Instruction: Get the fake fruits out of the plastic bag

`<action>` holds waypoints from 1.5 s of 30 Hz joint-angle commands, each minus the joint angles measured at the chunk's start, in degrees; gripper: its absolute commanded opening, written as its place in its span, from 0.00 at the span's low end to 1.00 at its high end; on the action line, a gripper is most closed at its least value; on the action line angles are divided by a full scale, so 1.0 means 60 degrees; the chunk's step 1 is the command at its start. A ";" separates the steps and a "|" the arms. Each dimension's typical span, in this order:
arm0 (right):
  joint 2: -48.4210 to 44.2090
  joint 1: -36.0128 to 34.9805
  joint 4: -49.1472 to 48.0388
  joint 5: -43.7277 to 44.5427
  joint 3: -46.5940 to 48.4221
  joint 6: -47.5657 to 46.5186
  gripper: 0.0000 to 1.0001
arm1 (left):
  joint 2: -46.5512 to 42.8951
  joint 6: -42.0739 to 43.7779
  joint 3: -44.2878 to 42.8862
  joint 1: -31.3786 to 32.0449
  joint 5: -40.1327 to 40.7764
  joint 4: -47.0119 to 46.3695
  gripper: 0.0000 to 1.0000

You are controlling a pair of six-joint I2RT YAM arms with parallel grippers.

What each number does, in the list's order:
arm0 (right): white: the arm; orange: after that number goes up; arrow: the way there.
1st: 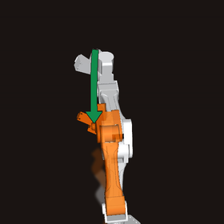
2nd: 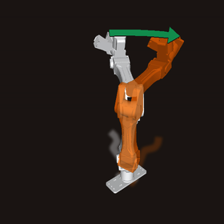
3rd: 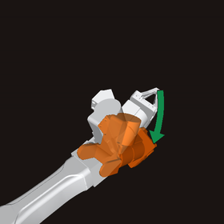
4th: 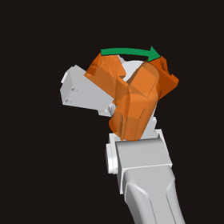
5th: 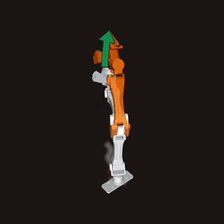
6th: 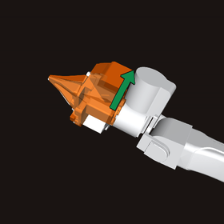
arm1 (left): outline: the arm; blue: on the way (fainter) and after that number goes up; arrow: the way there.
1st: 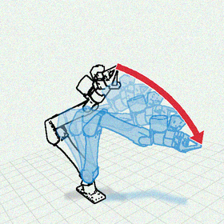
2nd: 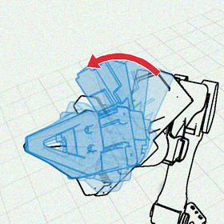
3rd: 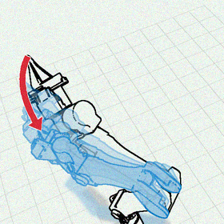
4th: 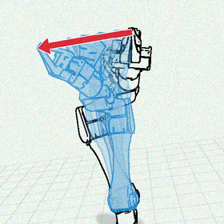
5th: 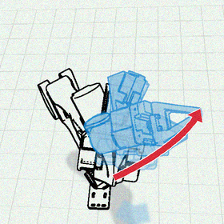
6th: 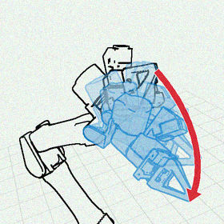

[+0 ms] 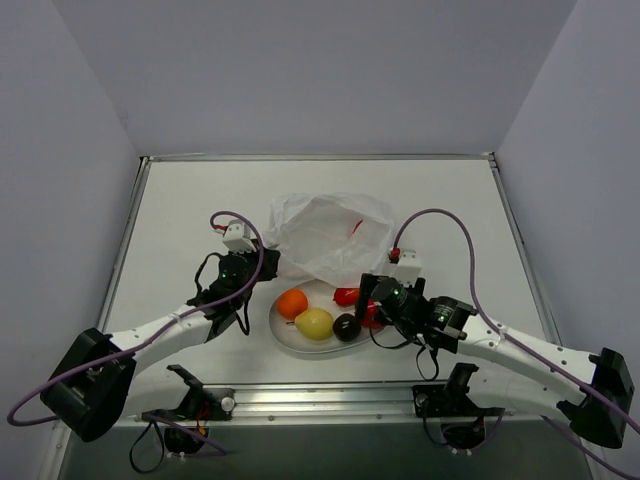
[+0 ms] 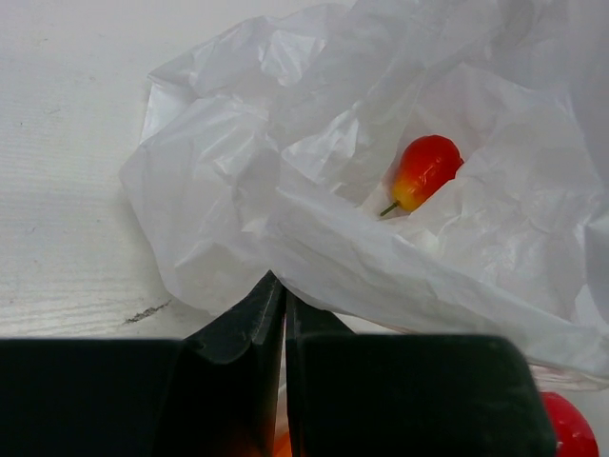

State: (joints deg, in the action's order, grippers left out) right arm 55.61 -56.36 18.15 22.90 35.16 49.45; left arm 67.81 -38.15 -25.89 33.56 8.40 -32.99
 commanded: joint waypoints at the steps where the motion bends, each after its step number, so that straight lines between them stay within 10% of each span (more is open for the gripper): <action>1: -0.0392 -0.0070 0.0519 0.0271 0.1330 -0.0535 0.88 | -0.0023 -0.0013 -0.0197 -0.0013 -0.0228 -0.0360 0.02; 12: 0.3983 0.0646 -0.1731 0.0726 0.4745 -0.3509 0.20 | -0.0140 -0.0072 -0.0153 0.0031 -0.0390 -0.0419 0.02; 23: 0.8586 0.2053 -0.3773 0.1279 0.6503 -0.5195 0.17 | -0.0271 -0.0292 -0.0021 0.0207 -0.0536 -0.0624 0.02; 32: 0.8617 0.3255 -0.2630 0.3025 0.5787 -0.4288 0.31 | 0.0035 -0.0409 -0.0050 0.0763 -0.0449 -0.0873 0.02; 40: 0.8704 0.3694 -0.2601 0.2365 0.5230 -0.3570 0.80 | 0.0065 -0.0219 -0.0065 0.1247 0.0064 -0.0815 0.02; 45: 0.8865 0.3841 -0.2761 0.2672 0.5507 -0.3598 0.86 | 0.0168 -0.0219 -0.0079 0.1379 0.0108 -0.0858 0.02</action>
State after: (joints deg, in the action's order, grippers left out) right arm 109.40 -34.35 1.04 36.21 66.83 26.79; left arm 68.55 -39.68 -25.45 41.17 7.77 -35.09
